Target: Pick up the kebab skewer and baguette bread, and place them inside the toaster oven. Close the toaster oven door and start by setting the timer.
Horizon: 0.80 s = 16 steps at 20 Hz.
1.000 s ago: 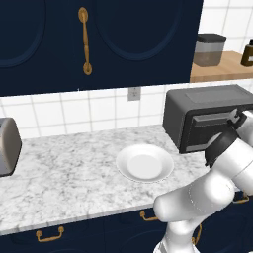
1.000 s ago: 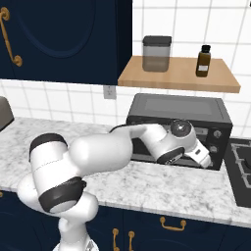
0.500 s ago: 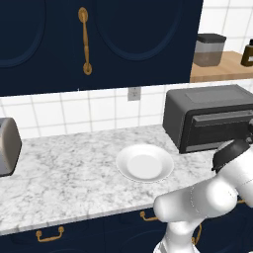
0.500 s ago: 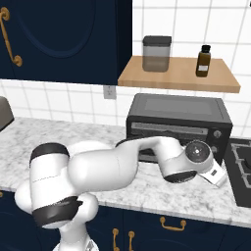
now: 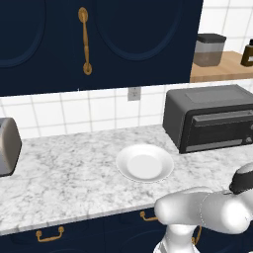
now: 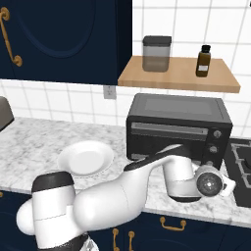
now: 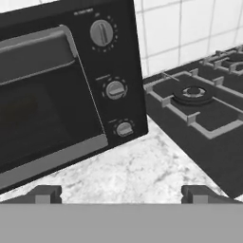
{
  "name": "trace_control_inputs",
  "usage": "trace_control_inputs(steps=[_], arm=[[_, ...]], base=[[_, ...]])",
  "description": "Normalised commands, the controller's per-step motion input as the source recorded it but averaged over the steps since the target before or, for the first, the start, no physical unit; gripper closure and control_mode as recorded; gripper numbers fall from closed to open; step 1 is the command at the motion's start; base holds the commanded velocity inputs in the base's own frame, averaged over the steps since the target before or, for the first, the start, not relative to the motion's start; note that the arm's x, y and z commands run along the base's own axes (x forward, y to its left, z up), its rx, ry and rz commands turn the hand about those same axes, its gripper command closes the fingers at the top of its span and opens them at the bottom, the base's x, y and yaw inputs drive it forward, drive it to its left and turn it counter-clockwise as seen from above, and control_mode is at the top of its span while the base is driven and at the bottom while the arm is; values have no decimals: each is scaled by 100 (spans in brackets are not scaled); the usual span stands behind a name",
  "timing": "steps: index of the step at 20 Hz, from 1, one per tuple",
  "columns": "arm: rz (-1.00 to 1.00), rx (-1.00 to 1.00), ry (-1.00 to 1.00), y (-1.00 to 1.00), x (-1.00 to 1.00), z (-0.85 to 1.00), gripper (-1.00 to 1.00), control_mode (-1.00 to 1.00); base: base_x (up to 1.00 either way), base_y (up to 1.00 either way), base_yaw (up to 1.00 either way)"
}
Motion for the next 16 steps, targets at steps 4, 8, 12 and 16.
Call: trace_control_inputs(steps=[4, 8, 12, 16], arm=[[20, -26, -2, -5, -1, -4, -100, -100], [12, -19, -10, 2, 9, -15, -100, -100], [2, -17, -3, 0, 21, 0, -100, -100], [0, -11, 0, 0, 14, 2, -100, -100]], base=[[0, 0, 0], [0, 0, 0], [0, 0, 0], [0, 0, 0]])
